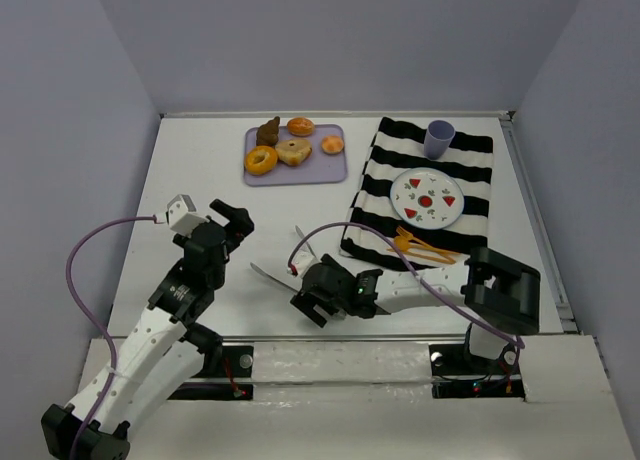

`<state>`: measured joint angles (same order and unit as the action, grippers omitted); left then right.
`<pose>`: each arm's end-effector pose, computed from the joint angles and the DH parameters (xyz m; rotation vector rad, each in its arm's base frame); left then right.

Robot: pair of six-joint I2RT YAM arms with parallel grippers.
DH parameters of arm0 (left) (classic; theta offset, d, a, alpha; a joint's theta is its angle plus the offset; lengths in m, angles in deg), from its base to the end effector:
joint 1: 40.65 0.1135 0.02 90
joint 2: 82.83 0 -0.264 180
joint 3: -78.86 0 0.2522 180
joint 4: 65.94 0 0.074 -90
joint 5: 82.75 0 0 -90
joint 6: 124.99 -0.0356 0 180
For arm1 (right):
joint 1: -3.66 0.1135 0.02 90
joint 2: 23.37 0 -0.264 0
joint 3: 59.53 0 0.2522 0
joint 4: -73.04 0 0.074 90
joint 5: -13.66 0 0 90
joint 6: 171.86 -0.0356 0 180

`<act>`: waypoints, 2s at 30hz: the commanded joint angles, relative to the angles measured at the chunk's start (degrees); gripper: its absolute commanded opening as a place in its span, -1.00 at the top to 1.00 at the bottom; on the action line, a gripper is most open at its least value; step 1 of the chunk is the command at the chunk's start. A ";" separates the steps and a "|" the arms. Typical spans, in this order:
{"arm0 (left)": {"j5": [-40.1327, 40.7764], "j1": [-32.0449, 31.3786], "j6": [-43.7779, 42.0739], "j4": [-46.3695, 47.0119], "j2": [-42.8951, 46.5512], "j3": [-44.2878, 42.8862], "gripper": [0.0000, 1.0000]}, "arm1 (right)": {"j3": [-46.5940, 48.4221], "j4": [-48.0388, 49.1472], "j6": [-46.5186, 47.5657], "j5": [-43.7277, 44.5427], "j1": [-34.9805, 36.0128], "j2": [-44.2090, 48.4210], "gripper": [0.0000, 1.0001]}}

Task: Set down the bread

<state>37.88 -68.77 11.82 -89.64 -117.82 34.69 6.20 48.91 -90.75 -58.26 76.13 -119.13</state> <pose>0.1444 -0.0566 0.2789 -0.6581 1.6869 -0.4489 0.1093 0.3094 0.1625 -1.1885 2.1578 0.2217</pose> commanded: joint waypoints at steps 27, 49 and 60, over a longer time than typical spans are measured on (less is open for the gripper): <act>0.84 -0.09 1.53 0.35 1.49 0.27 -0.98 | 1.56 16.88 -6.32 4.32 -8.03 0.39 0.03; -3.65 -0.09 1.27 1.15 2.02 1.59 -0.98 | 24.31 8.55 -20.80 -17.37 -34.48 -2.21 0.02; -3.21 -0.09 1.27 1.32 2.02 2.03 -0.98 | 34.60 6.33 -32.41 -24.15 -37.57 -13.65 -0.28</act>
<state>33.38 -68.77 13.13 -90.23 -115.72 35.69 35.99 54.79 -117.43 -78.74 38.51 -131.79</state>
